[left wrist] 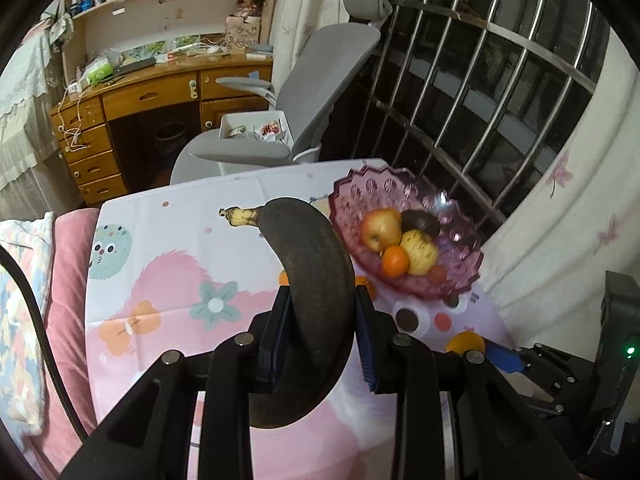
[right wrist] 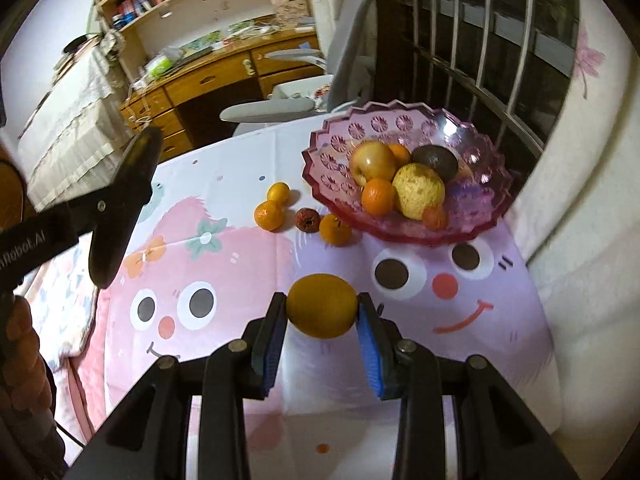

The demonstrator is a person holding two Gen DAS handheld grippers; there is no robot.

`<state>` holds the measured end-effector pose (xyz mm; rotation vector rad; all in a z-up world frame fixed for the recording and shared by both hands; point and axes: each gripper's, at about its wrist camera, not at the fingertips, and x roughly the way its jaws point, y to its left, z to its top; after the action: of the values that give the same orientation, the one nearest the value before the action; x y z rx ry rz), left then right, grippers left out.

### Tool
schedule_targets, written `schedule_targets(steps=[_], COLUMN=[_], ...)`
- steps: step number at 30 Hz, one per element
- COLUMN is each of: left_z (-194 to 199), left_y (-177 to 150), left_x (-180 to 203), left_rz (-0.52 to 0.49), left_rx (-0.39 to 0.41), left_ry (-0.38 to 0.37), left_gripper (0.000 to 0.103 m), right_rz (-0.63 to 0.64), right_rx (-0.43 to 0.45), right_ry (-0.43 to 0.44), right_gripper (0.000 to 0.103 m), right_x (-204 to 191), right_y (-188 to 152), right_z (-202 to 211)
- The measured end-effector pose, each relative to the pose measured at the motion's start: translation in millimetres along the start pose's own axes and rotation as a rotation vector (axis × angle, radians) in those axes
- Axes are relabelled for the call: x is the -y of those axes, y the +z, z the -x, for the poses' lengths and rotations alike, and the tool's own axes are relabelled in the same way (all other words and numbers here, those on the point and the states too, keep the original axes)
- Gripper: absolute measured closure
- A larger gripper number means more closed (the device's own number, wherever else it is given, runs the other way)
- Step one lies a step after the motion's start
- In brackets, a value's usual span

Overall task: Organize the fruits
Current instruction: 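Carry the banana with the left tool while the right tool carries the tangerine to the bowl, then open the left tool to drop the banana while the right tool releases the tangerine in the bowl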

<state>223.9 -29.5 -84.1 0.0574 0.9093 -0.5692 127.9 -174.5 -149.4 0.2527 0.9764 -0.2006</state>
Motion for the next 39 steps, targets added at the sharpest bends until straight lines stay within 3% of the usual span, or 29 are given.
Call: schedule_targets(steps=[13,21,24,30,39], left_z=[-36,-71,-87,-128,-193], left_y=[45,74,81,88,86], left_x=[80,123,136,150,156], left_rz=[0.122,0.141,0.125,0.133,0.154], left_rx=[0.060,0.076,0.070,0.050,-0.024], left_ry=[0.113,0.112,0.080,0.039,0.067], left_gripper=[0.075,0.075,0.075,0.075,0.075], right_rz=[0.199,0.239,0.241,0.236,0.220], right_rx=[0.016,0.005,-0.008,-0.034,-0.052], right_ry=[0.085,0.110,0.118,0.139,0.142], right_gripper=[0.068,0.068,0.068,0.068,0.068], right_x=[74,123,138,162,188], right_y=[55,85,93,99,104], right_z=[-13,-31,-39,-62,-88])
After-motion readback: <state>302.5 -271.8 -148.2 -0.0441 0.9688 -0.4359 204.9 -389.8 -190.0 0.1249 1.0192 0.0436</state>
